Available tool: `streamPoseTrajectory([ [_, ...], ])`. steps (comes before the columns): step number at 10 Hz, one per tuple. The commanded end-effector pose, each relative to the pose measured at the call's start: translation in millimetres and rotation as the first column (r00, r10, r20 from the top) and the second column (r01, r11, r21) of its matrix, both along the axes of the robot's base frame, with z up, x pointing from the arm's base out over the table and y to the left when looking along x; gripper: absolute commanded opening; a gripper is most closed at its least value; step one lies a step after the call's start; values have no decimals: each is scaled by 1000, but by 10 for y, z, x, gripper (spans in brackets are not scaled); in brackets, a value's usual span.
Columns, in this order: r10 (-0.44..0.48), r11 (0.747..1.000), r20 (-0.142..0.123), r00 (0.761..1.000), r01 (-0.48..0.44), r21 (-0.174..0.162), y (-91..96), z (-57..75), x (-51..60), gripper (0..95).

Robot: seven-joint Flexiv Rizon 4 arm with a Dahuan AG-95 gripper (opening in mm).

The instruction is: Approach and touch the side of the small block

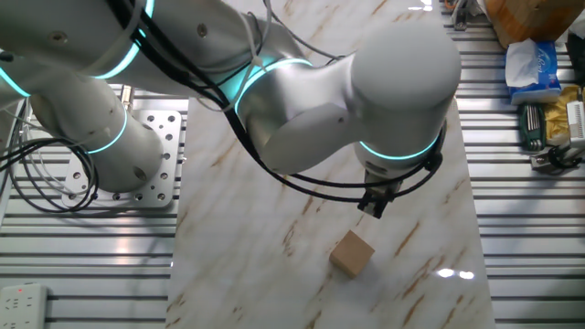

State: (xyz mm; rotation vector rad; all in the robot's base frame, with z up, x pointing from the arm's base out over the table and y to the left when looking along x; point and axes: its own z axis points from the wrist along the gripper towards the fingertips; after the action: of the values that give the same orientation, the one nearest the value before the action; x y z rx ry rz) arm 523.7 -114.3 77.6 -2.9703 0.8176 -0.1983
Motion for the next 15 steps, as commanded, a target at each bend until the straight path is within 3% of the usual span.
streamPoseTrajectory([
  [1, -46, 999, -83, 995, 47, 14, 5, 4, 9, 0],
  [3, -49, 999, -123, 991, 51, 13, 5, 4, 9, 0],
  [4, -93, 995, -122, 988, 95, 11, 5, 4, 9, 0],
  [5, -159, 987, -91, 983, 160, 2, 5, 4, 9, 0],
  [6, -149, 989, -82, 985, 150, 5, 5, 4, 9, 0],
  [7, -157, 988, -46, 987, 157, -5, 5, 4, 9, 0],
  [8, -178, 984, -29, 984, 178, 5, 5, 4, 9, 0],
  [9, -168, 986, -23, 986, 168, -4, 5, 4, 9, 0],
  [10, -139, 990, -58, 989, 138, -16, 5, 4, 9, 0],
  [15, -122, 992, -57, 991, 121, -25, 3, 1, 8, 0],
])
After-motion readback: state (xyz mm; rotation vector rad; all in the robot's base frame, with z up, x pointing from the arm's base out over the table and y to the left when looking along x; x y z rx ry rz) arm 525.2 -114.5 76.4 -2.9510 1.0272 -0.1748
